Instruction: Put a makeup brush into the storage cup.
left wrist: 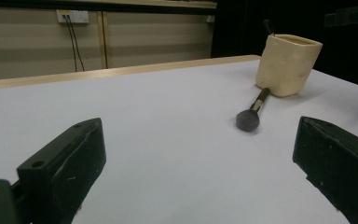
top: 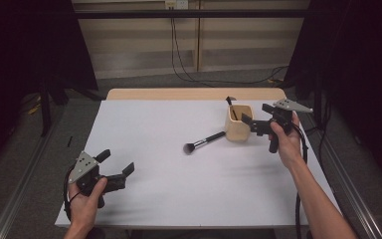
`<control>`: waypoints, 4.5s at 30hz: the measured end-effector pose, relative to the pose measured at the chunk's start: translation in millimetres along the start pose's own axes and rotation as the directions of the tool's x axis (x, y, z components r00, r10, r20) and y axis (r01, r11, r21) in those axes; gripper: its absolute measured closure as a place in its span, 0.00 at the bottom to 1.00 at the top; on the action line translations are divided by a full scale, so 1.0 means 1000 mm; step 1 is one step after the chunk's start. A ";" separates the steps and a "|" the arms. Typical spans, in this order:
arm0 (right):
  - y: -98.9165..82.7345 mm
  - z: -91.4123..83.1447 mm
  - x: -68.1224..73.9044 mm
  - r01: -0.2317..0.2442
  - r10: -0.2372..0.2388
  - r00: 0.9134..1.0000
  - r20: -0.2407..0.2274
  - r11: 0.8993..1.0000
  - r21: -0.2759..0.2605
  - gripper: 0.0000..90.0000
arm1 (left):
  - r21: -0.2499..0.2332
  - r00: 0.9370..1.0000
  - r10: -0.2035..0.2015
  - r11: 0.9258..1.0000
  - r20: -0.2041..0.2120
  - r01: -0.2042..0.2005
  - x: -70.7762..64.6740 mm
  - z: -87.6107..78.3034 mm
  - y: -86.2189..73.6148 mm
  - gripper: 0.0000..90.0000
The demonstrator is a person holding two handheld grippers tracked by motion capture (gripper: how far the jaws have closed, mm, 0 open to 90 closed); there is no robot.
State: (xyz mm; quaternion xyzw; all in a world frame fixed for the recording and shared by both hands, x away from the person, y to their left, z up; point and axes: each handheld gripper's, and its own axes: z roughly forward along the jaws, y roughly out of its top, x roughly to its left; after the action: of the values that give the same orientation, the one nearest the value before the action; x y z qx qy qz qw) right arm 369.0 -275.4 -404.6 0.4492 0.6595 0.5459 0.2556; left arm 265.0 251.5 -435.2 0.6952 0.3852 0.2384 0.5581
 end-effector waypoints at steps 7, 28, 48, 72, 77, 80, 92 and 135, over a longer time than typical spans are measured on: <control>-0.005 -0.013 0.005 -0.003 0.003 1.000 -0.002 1.000 -0.004 0.00 | -0.001 1.000 -0.003 1.000 -0.002 0.003 -0.001 0.001 0.000 0.03; -0.030 -0.078 0.019 0.022 -0.022 1.000 0.011 1.000 -0.016 0.01 | -0.024 1.000 -0.003 1.000 -0.018 0.003 -0.002 -0.005 -0.001 0.03; -0.073 -0.123 0.042 0.028 -0.028 0.999 0.030 0.999 0.017 0.00 | -0.052 1.000 -0.015 0.999 -0.011 0.015 -0.007 -0.013 -0.002 0.03; -0.081 -0.129 0.040 -0.005 0.005 1.000 -0.008 1.000 0.006 0.00 | -0.019 0.999 0.043 0.999 0.002 -0.043 -0.006 -0.012 -0.003 0.02; -0.080 -0.124 0.046 0.014 -0.014 1.000 -0.019 1.000 0.007 0.00 | -0.019 0.999 0.045 0.999 -0.001 -0.045 -0.006 -0.014 -0.004 0.02; -0.080 -0.119 0.048 0.023 -0.022 0.999 -0.030 1.000 0.016 0.00 | -0.021 0.999 0.045 0.999 -0.006 -0.045 -0.006 -0.015 -0.003 0.02; -0.075 -0.099 0.051 0.059 -0.058 0.997 -0.051 0.998 0.025 0.01 | -0.015 0.999 0.046 0.999 -0.012 -0.046 -0.008 -0.015 -0.003 0.02; -0.023 0.001 0.082 0.174 -0.156 0.961 -0.230 0.983 0.063 0.01 | -0.009 0.998 0.070 0.997 -0.004 -0.070 -0.007 -0.014 -0.003 0.02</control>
State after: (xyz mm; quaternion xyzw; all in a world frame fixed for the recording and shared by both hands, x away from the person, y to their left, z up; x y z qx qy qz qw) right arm 324.1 -203.3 -414.0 0.3383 0.7413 0.5422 0.2053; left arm 249.0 254.5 -433.8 0.7054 0.3606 0.2610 0.5516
